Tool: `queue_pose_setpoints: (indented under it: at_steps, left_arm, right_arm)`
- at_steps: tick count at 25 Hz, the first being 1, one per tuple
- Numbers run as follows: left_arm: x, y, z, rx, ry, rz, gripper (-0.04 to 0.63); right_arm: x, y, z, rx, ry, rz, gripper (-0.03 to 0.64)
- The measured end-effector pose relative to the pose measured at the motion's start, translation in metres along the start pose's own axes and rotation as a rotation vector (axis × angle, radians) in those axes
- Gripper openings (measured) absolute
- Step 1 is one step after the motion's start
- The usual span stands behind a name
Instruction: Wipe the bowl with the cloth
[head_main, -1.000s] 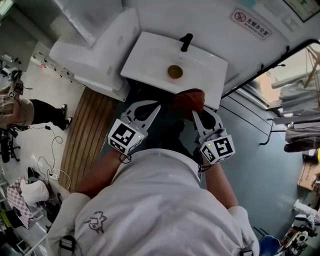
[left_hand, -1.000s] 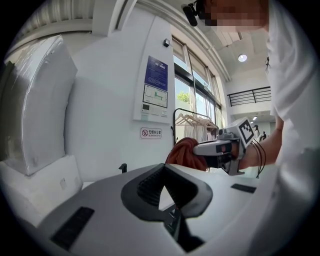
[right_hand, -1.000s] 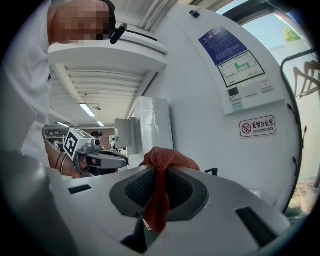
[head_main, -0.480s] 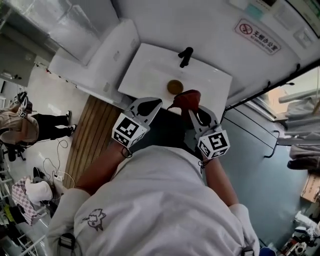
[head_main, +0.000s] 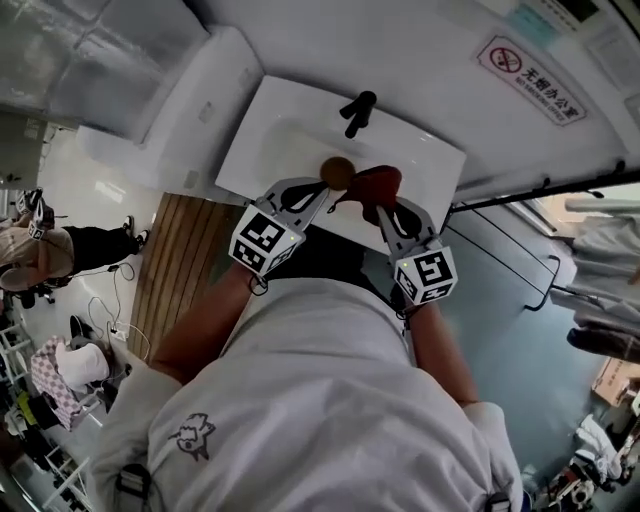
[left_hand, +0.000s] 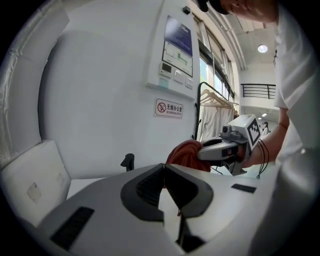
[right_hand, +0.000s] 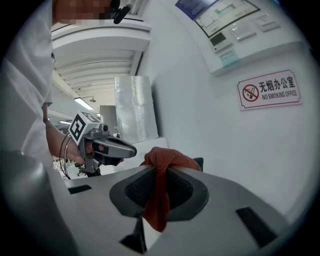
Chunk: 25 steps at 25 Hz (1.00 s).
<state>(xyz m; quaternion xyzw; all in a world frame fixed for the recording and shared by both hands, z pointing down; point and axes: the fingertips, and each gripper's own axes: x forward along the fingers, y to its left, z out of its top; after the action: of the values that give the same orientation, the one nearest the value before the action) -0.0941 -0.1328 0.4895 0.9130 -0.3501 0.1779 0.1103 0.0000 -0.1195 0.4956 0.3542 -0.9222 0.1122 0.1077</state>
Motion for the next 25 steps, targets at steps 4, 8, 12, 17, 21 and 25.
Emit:
queue_pose_setpoints:
  at_steps: [4, 8, 12, 17, 21, 25]
  left_arm:
    - [0.023, 0.028, -0.016, -0.046, 0.048, -0.039, 0.015]
    - [0.045, 0.054, -0.036, -0.079, 0.099, -0.091, 0.017]
    - [0.066, 0.08, -0.062, -0.107, 0.172, -0.157, 0.053]
    - [0.091, 0.098, -0.102, -0.129, 0.284, -0.238, 0.1]
    - [0.105, 0.107, -0.129, -0.156, 0.354, -0.283, 0.12]
    - [0.112, 0.115, -0.159, -0.227, 0.426, -0.319, 0.132]
  right_arm:
    - [0.017, -0.021, -0.01, 0.035, 0.034, -0.045, 0.06]
    - [0.04, -0.037, -0.031, 0.095, 0.065, -0.108, 0.06]
    - [0.061, -0.05, -0.053, 0.137, 0.107, -0.177, 0.06]
    - [0.079, -0.06, -0.074, 0.152, 0.144, -0.229, 0.06]
    - [0.086, -0.066, -0.098, 0.172, 0.176, -0.274, 0.06]
    - [0.09, -0.062, -0.119, 0.207, 0.213, -0.303, 0.06]
